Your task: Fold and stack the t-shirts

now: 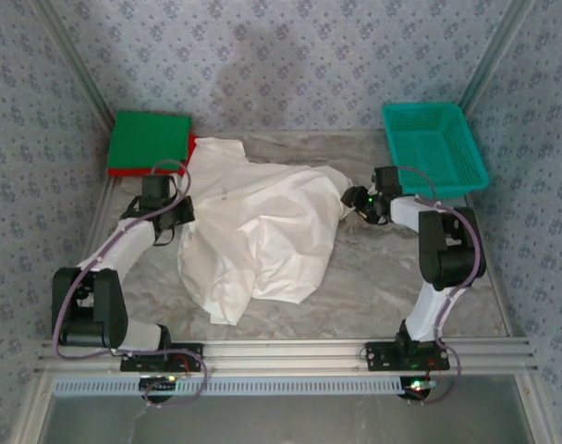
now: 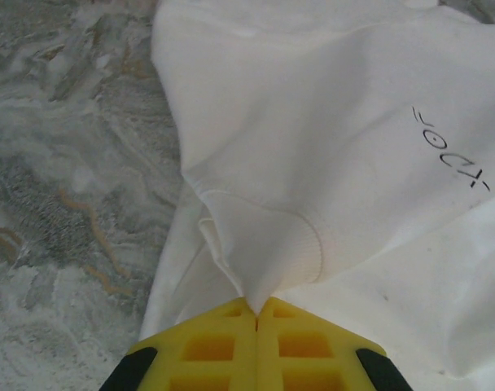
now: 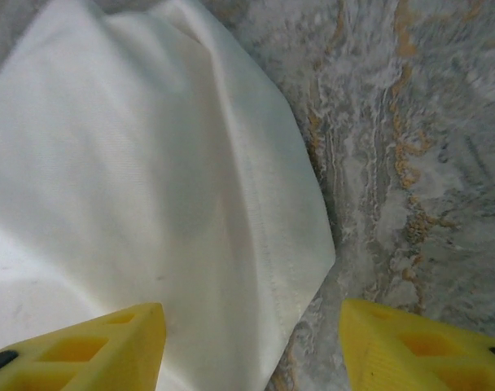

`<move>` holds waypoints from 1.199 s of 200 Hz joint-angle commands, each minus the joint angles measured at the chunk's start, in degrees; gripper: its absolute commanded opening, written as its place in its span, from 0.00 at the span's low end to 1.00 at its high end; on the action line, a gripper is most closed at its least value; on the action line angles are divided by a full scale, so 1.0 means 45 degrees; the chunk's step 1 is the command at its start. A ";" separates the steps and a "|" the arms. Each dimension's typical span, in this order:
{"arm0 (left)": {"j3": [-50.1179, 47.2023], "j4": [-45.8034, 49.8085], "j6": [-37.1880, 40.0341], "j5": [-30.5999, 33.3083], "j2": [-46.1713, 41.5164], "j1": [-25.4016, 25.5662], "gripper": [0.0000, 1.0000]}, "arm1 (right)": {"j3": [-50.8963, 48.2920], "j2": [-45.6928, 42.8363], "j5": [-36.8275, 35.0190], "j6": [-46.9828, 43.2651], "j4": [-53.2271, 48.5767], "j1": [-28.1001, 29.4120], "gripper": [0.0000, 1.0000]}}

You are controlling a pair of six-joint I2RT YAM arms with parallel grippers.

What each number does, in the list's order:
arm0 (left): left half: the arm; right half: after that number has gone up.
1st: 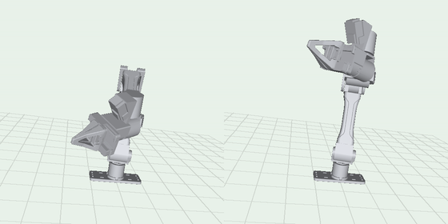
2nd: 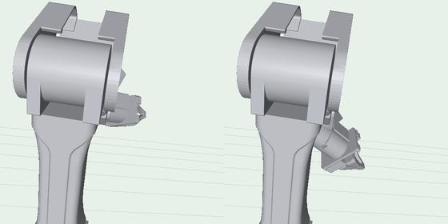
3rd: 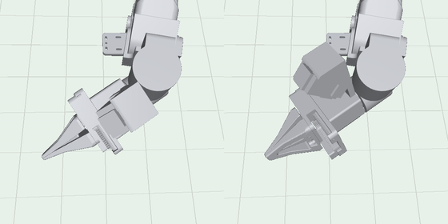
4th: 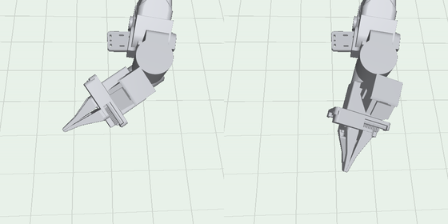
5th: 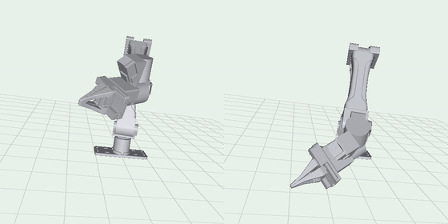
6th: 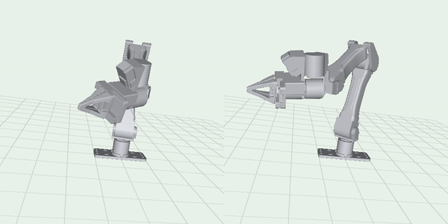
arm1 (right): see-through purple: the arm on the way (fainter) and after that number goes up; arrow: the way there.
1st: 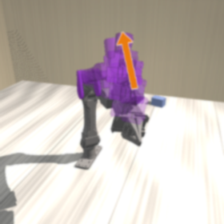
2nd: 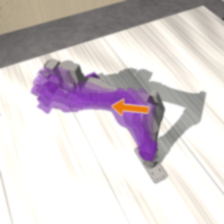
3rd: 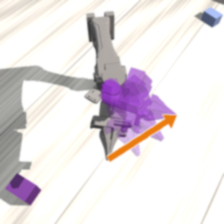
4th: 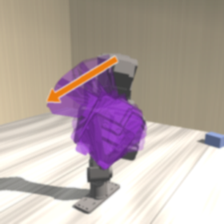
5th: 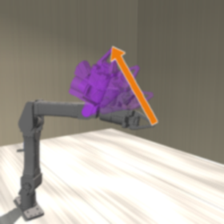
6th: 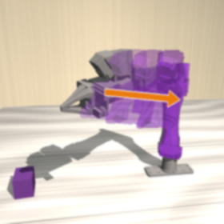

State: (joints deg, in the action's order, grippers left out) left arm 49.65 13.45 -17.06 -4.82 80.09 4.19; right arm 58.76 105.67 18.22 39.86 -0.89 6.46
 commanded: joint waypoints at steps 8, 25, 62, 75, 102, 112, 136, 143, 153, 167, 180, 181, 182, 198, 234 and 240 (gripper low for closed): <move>-0.0363 -0.0021 -0.0258 0.0231 0.0318 -0.0493 0.00 | 0.1091 0.1201 0.0821 0.0456 0.0373 0.0347 0.57; -0.0421 -0.0178 -0.0370 0.0435 0.0421 -0.0506 0.00 | 0.1561 0.1778 0.1218 0.0727 0.0865 0.0523 0.52; -0.0559 -0.0471 -0.0403 0.0574 0.0317 -0.0661 0.00 | 0.2020 0.2367 0.0831 0.1187 0.1649 0.0812 0.32; -0.0623 -0.0654 -0.0446 0.0555 0.0289 -0.0710 0.00 | 0.2690 0.2489 0.0761 0.1278 0.1829 0.0874 0.20; -0.0564 -0.0666 -0.0545 0.0766 0.0061 -0.0788 0.00 | 0.3774 0.2071 0.0097 0.0576 0.0595 0.0890 0.07; -0.0576 -0.0711 -0.0588 0.0879 -0.0180 -0.0875 0.00 | 0.4343 0.1622 -0.0592 -0.0071 -0.0265 0.0905 0.03; -0.0158 -0.0662 -0.0623 0.0545 -0.0586 -0.1133 0.00 | 0.6072 0.0683 -0.2359 -0.1826 -0.2417 0.0787 0.00; 0.0082 -0.0591 -0.0608 0.0441 -0.0611 -0.1159 0.00 | 0.6644 0.0552 -0.2745 -0.2189 -0.2987 0.0730 0.00; 0.0477 -0.0568 -0.0522 0.0177 -0.0523 -0.1157 0.00 | 0.7361 0.0390 -0.3311 -0.2631 -0.3624 0.0693 0.00; 0.1191 -0.0343 -0.0434 -0.0026 -0.0087 -0.1154 0.00 | 0.8217 0.0232 -0.4163 -0.2920 -0.4243 0.0674 0.00; 0.1872 -0.0268 -0.0375 -0.0195 0.0504 -0.1169 0.00 | 0.9048 0.0313 -0.4528 -0.3312 -0.4629 0.0648 0.00; 0.1923 -0.0262 -0.0372 -0.0197 0.0562 -0.1176 0.00 | 0.9118 0.0340 -0.4542 -0.3340 -0.4648 0.0641 0.00; 0.1978 -0.0249 -0.0380 -0.0198 0.0610 -0.1180 0.00 | 0.9182 0.0363 -0.4559 -0.3364 -0.4667 0.0629 0.00; 0.2697 -0.0363 -0.0335 -0.0330 0.1434 -0.1162 0.00 | 1.0589 0.1013 -0.4681 -0.3799 -0.5328 0.0590 0.00; 0.5801 0.0057 0.0184 -0.0656 0.4358 -0.1163 0.00 | 1.4825 0.3901 -0.3824 -0.4256 -0.6118 0.0262 0.17; 0.6438 0.0371 0.0268 -0.0705 0.4827 -0.1165 0.15 | 1.5811 0.4479 -0.3562 -0.4240 -0.6481 0.0217 0.30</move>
State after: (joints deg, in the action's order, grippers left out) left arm 69.65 12.34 -18.20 -6.92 94.65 -0.64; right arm 118.17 116.09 1.48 23.79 -23.79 9.10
